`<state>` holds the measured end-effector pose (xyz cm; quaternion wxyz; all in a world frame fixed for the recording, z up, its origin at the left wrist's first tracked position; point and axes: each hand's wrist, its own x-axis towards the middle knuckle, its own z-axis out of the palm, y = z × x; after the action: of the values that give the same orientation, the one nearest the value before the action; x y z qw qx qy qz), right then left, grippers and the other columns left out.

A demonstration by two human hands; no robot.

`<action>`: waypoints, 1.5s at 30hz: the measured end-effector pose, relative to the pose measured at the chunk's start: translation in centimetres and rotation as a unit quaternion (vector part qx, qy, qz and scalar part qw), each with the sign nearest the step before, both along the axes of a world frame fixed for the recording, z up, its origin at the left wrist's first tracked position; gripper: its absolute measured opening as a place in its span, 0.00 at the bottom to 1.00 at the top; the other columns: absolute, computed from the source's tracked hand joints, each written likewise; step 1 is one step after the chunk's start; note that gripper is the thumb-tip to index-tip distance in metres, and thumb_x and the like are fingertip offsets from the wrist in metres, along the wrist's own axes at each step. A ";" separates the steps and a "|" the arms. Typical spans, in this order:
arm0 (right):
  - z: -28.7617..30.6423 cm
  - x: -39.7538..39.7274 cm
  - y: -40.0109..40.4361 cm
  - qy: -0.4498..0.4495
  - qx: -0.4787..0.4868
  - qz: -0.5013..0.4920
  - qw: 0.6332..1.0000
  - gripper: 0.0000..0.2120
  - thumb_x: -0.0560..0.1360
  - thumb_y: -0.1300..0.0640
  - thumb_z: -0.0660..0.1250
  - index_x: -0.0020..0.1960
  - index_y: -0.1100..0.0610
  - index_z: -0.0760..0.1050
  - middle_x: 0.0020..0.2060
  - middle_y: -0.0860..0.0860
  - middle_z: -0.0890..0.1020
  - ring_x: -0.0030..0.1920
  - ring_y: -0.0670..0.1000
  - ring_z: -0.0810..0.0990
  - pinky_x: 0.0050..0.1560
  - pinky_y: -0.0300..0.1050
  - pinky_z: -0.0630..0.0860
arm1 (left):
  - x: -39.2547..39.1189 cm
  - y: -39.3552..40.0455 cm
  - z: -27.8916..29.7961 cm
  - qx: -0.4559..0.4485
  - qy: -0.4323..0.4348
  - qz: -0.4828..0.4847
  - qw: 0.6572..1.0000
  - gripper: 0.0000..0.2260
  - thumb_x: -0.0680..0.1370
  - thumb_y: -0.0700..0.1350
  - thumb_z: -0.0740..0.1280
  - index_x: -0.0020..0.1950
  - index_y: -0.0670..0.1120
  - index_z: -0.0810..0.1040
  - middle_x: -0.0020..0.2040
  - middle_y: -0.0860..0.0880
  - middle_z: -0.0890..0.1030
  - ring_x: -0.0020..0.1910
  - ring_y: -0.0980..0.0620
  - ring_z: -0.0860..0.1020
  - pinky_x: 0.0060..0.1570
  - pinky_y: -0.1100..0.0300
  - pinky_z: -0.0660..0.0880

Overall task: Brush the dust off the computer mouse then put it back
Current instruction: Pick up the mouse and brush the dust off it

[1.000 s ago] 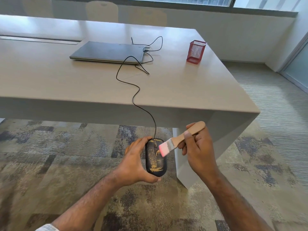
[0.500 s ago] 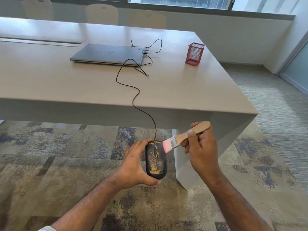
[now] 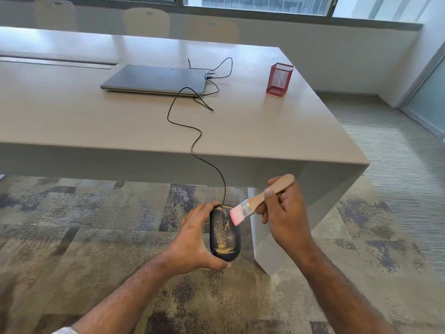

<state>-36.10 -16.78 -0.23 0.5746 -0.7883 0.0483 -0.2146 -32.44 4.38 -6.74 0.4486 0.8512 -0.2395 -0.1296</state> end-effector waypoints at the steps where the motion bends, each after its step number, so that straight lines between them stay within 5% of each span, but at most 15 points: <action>1: 0.0 0.0 -0.1 0.004 -0.008 -0.005 1.000 0.07 0.83 0.61 0.60 0.49 0.50 0.68 0.34 0.56 0.80 0.28 0.41 0.77 0.30 0.33 0.73 | 0.0 0.0 0.0 0.000 -0.004 -0.002 1.000 0.55 0.52 0.58 0.83 0.73 0.68 0.58 0.67 0.72 0.63 0.72 0.60 0.64 0.77 0.52 0.63; 8: 0.8 0.9 -0.5 0.032 0.076 -0.039 0.996 0.07 0.83 0.62 0.58 0.49 0.52 0.69 0.28 0.53 0.79 0.23 0.45 0.74 0.25 0.38 0.71 | -0.4 0.2 -0.1 0.016 -0.022 -0.006 1.000 0.53 0.52 0.59 0.83 0.68 0.77 0.56 0.63 0.82 0.58 0.70 0.62 0.63 0.72 0.62 0.60; 16: 1.0 1.7 -0.5 0.067 0.073 -0.036 0.994 0.06 0.82 0.62 0.59 0.48 0.53 0.69 0.25 0.52 0.79 0.22 0.46 0.73 0.26 0.44 0.70 | -1.3 0.3 -0.2 0.030 -0.018 -0.015 0.999 0.53 0.52 0.61 0.81 0.64 0.84 0.51 0.60 0.89 0.52 0.63 0.87 0.48 0.61 0.75 0.51; 25: 0.2 2.2 0.0 0.051 -0.001 -0.034 0.998 0.03 0.82 0.59 0.60 0.50 0.53 0.69 0.34 0.55 0.81 0.26 0.42 0.77 0.29 0.37 0.72 | -1.5 0.1 -0.3 0.037 -0.029 -0.012 0.999 0.54 0.53 0.61 0.83 0.67 0.80 0.51 0.65 0.83 0.54 0.71 0.66 0.60 0.71 0.64 0.58; 30: 0.2 2.5 0.3 0.054 0.011 -0.009 0.998 0.07 0.82 0.60 0.60 0.47 0.50 0.69 0.30 0.55 0.81 0.25 0.45 0.76 0.30 0.45 0.72 | -1.5 -0.2 -0.5 0.037 -0.047 -0.015 0.998 0.55 0.52 0.62 0.83 0.66 0.82 0.49 0.64 0.82 0.56 0.69 0.75 0.55 0.65 0.72 0.57; 36: 0.3 2.3 -0.2 0.053 -0.006 -0.026 0.998 0.03 0.82 0.60 0.60 0.50 0.53 0.69 0.35 0.56 0.81 0.27 0.44 0.77 0.29 0.36 0.72 | -1.5 0.0 -0.7 0.038 -0.039 -0.012 0.998 0.55 0.52 0.63 0.82 0.67 0.81 0.50 0.64 0.82 0.56 0.71 0.74 0.54 0.69 0.66 0.58; 40: 0.3 1.9 0.2 0.058 0.007 0.008 0.998 0.05 0.82 0.60 0.60 0.48 0.52 0.69 0.31 0.54 0.81 0.26 0.47 0.76 0.29 0.46 0.73 | -1.4 -0.1 -0.7 0.035 -0.036 -0.010 0.999 0.54 0.52 0.62 0.83 0.66 0.82 0.50 0.64 0.81 0.58 0.68 0.77 0.55 0.65 0.69 0.58; 45: 0.3 1.3 -0.2 0.038 -0.029 -0.023 0.999 0.02 0.83 0.59 0.60 0.51 0.55 0.69 0.36 0.57 0.81 0.29 0.43 0.79 0.31 0.37 0.74 | -1.4 0.0 -0.9 0.031 -0.026 -0.010 0.999 0.55 0.52 0.61 0.83 0.65 0.84 0.50 0.63 0.84 0.56 0.68 0.78 0.53 0.66 0.69 0.57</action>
<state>-34.78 -16.96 0.07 0.5446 -0.8106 0.0816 -0.1991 -33.85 4.33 -7.67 0.4139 0.8656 -0.2553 -0.1190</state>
